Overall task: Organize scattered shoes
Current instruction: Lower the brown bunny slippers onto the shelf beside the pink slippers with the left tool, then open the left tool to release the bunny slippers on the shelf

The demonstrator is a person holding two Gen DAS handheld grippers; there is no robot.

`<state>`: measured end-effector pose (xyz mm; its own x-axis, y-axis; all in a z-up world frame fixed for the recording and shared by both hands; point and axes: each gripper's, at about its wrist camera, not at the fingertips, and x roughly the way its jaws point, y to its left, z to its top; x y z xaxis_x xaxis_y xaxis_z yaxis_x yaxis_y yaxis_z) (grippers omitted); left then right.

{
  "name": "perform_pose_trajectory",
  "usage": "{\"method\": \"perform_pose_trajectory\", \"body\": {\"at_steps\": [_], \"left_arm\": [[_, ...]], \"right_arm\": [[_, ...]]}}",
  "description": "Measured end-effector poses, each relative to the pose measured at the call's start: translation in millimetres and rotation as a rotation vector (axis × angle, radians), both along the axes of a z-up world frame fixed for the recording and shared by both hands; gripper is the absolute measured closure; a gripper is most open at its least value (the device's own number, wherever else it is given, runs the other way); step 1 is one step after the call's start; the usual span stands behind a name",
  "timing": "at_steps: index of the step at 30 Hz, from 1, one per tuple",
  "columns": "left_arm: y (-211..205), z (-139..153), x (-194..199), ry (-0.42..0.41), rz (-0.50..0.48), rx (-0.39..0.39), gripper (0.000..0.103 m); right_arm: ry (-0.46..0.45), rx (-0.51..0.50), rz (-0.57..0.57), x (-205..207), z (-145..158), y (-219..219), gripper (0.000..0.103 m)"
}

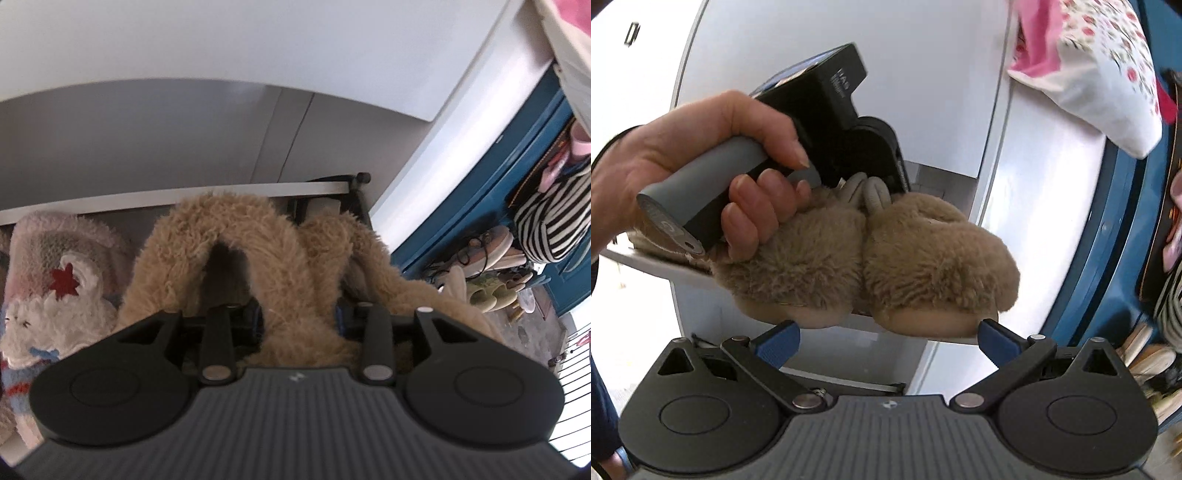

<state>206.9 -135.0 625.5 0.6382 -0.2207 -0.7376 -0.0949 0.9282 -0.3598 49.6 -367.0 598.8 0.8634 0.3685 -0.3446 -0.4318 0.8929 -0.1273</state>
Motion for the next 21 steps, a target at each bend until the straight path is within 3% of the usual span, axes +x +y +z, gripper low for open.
{"method": "perform_pose_trajectory", "body": {"at_steps": [3,8,16,17,19,20,21], "left_arm": [[0,-3,8,0.017,0.006,0.002,0.068],[3,-9,21,0.032,0.030,0.014,0.066],[2,-9,29,0.026,-0.015,0.053,0.057],[1,-7,30,0.029,-0.035,0.065,0.052],[2,-1,26,0.007,-0.048,0.080,0.030],[3,2,23,-0.021,-0.054,0.084,0.007],[4,7,19,-0.055,-0.067,0.088,0.000]], "right_arm": [[0.010,0.025,0.012,4,-3,-2,0.000],[0.010,-0.057,0.022,12,-5,16,0.000],[0.005,-0.065,0.040,17,-2,31,0.000],[0.008,-0.058,0.038,18,-3,30,0.000],[0.009,-0.040,0.035,19,-5,29,0.000],[0.005,-0.027,0.032,19,-6,28,0.000],[0.002,-0.006,0.026,18,-7,27,0.000]]}}
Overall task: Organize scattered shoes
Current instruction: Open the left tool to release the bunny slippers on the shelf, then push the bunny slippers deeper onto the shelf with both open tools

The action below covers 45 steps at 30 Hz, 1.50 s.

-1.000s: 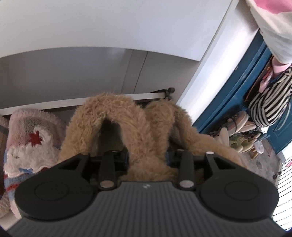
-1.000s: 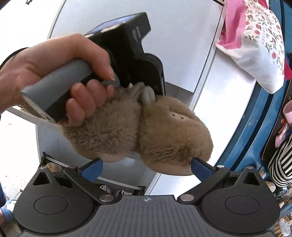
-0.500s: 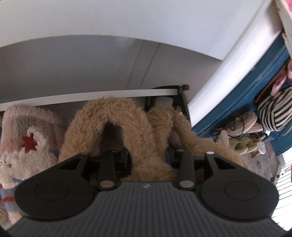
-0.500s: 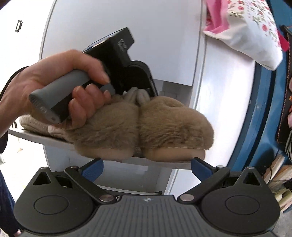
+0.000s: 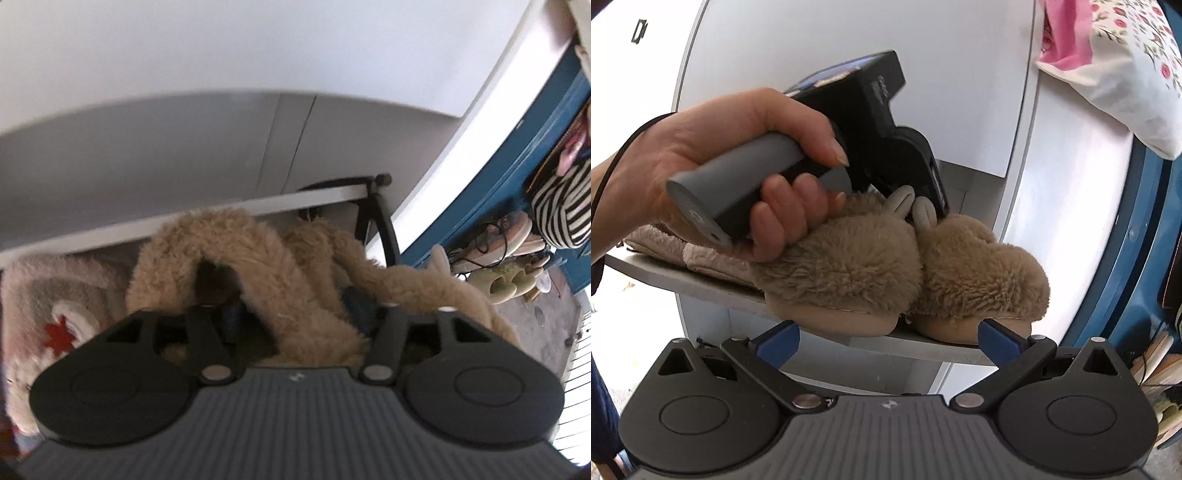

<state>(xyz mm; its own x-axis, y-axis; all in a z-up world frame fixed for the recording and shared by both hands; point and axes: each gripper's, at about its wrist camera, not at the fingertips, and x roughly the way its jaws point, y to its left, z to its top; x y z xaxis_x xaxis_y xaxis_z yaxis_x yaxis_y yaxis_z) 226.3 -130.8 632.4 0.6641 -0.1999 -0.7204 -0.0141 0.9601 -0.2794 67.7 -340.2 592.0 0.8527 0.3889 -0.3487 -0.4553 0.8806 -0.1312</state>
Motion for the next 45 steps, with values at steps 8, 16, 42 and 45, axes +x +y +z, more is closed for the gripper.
{"method": "perform_pose_trajectory", "body": {"at_steps": [8,16,42,45], "left_arm": [[17,7,-19,-0.066,-0.042,0.000,0.000],[44,3,-51,-0.157,-0.051,0.005,0.000],[88,-1,-62,-0.207,-0.113,-0.009,0.000],[92,1,-61,-0.220,-0.094,-0.009,0.000]], "right_arm": [[-0.003,0.088,-0.011,-5,4,-5,0.000],[0.023,0.168,-0.050,3,25,-15,0.000],[0.194,0.034,-0.113,68,26,22,0.000],[0.214,-0.008,-0.128,75,27,31,0.000]]}}
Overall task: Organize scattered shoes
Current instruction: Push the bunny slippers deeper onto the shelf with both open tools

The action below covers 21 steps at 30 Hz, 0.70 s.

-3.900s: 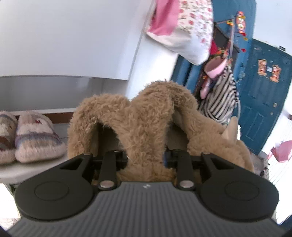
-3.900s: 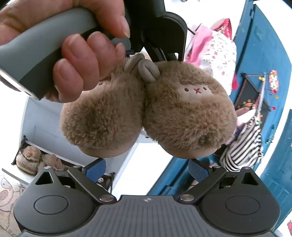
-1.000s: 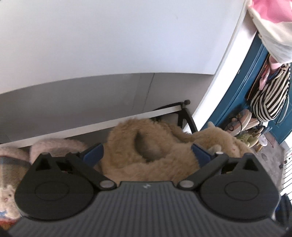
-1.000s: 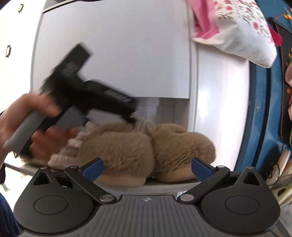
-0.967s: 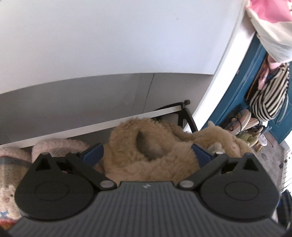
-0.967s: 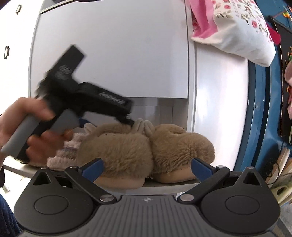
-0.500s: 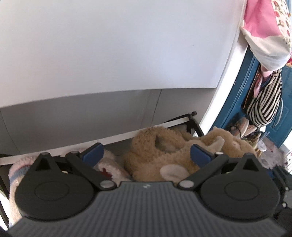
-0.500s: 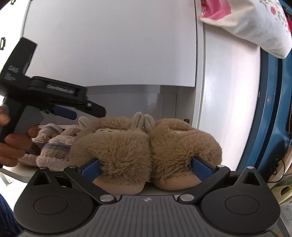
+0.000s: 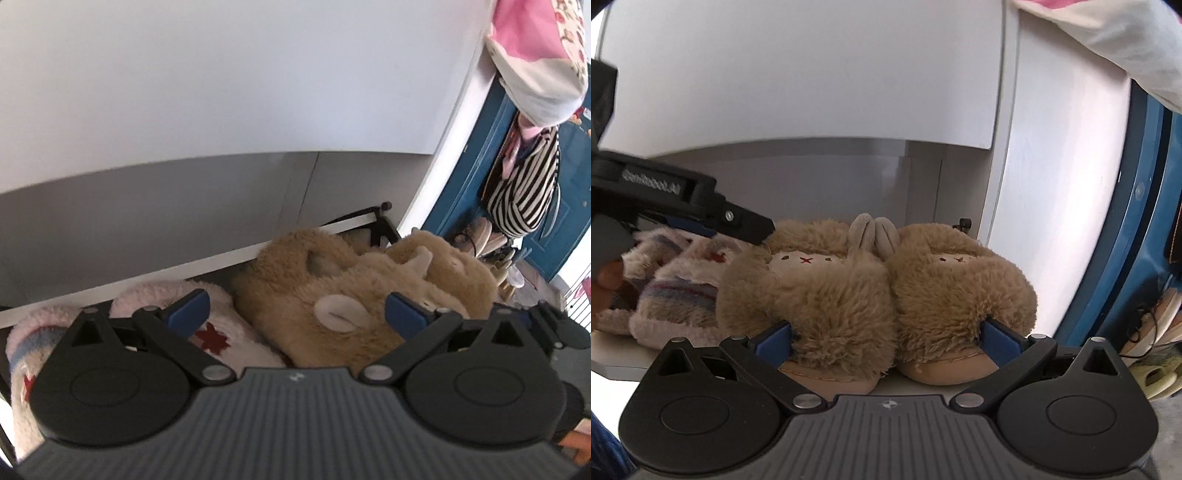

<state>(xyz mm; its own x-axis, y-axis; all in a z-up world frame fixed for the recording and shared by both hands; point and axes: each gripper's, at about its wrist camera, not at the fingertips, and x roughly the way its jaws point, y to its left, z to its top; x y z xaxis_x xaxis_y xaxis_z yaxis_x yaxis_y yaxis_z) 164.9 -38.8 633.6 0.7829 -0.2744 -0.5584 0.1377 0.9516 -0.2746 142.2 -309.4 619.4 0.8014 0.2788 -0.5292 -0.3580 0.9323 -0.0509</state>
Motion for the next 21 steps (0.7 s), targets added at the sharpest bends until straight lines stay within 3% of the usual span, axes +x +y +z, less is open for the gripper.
{"method": "perform_pose_trajectory", "body": {"at_steps": [9,21], "left_arm": [[30,2,7,0.033,0.002,-0.060,0.000],[36,-5,12,0.058,-0.021,-0.060,0.000]], "right_arm": [[0.045,-0.066,-0.009,20,-2,18,0.000],[0.082,-0.082,-0.073,50,-9,48,0.000]]}}
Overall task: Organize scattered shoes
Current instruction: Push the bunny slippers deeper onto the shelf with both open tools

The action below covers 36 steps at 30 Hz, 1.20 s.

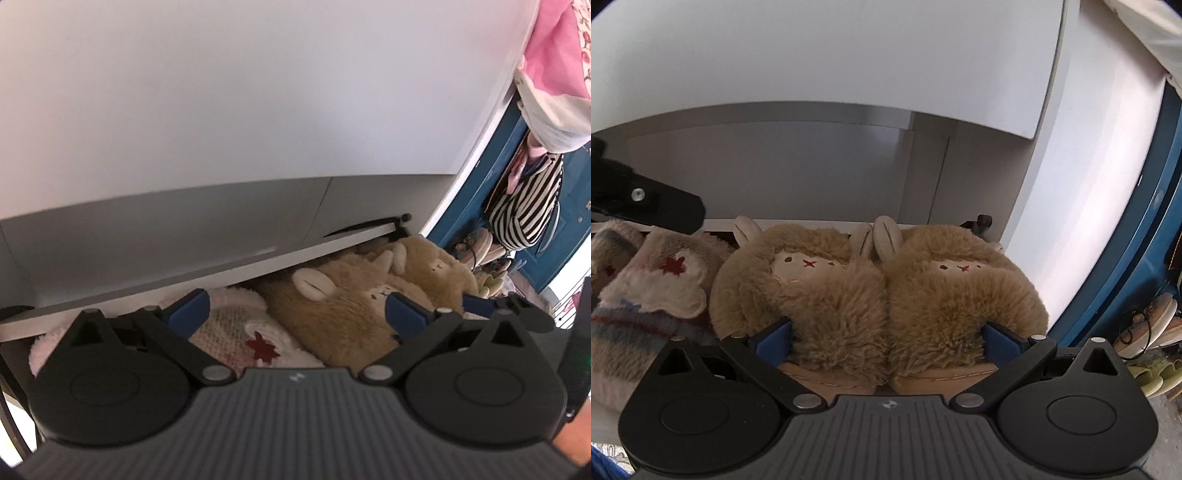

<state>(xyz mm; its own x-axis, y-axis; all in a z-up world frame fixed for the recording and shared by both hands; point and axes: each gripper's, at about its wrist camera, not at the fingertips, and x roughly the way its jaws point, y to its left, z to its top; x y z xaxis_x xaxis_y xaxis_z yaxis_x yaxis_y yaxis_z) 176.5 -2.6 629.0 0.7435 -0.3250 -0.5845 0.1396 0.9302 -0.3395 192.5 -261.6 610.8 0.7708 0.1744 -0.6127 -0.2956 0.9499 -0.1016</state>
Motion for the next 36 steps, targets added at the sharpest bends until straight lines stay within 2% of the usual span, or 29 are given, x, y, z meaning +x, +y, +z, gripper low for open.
{"method": "perform_pose_trajectory", "body": {"at_steps": [12,21,25,36], "left_arm": [[-2,-3,3,0.028,-0.037,-0.027,0.000],[-1,-2,3,0.036,-0.041,-0.040,0.000],[-4,-1,-1,0.032,-0.048,-0.034,0.000],[-9,-6,-13,0.031,-0.033,0.014,0.000]], "right_arm": [[0.079,0.048,-0.002,29,-8,6,0.000],[0.175,0.027,-0.015,60,-3,7,0.000],[0.161,0.043,-0.020,60,-6,3,0.000],[0.009,0.124,-0.040,17,1,-11,0.000]]}}
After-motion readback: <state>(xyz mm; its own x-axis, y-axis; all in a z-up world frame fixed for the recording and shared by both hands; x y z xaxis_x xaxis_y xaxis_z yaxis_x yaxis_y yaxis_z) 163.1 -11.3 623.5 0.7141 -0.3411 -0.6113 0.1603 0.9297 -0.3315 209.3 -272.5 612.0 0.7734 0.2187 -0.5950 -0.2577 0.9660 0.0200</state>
